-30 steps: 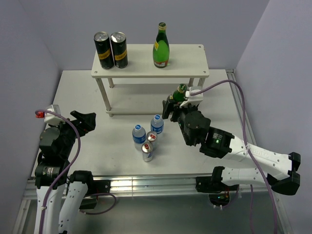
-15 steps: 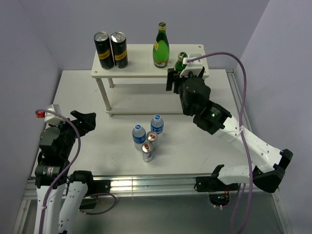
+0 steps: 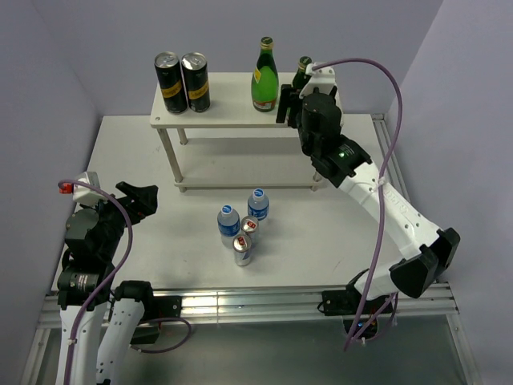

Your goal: Place and organize the beverage onto the shelf

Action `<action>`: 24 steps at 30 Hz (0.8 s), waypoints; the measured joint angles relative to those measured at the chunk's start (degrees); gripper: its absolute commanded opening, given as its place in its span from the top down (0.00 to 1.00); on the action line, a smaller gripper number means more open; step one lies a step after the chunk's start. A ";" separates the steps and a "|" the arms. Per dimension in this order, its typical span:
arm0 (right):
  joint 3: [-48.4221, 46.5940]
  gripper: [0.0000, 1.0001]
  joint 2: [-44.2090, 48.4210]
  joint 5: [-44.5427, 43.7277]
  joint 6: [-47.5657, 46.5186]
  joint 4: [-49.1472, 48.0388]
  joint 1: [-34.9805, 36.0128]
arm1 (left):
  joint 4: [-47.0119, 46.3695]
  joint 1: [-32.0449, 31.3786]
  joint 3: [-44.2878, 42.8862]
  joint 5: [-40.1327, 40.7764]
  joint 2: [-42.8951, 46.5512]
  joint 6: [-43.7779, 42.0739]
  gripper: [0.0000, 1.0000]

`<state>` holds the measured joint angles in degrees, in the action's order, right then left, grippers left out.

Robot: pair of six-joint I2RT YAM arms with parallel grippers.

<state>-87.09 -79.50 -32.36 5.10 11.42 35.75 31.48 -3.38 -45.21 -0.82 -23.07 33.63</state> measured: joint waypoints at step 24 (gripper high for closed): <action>-4.96 1.00 -9.68 -0.94 -0.04 -8.41 -3.72 | 0.00 0.00 0.00 0.02 0.00 0.00 0.03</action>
<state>-92.05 -89.19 -33.30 5.06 3.01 32.03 31.48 -3.38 -45.21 -0.80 -23.07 33.63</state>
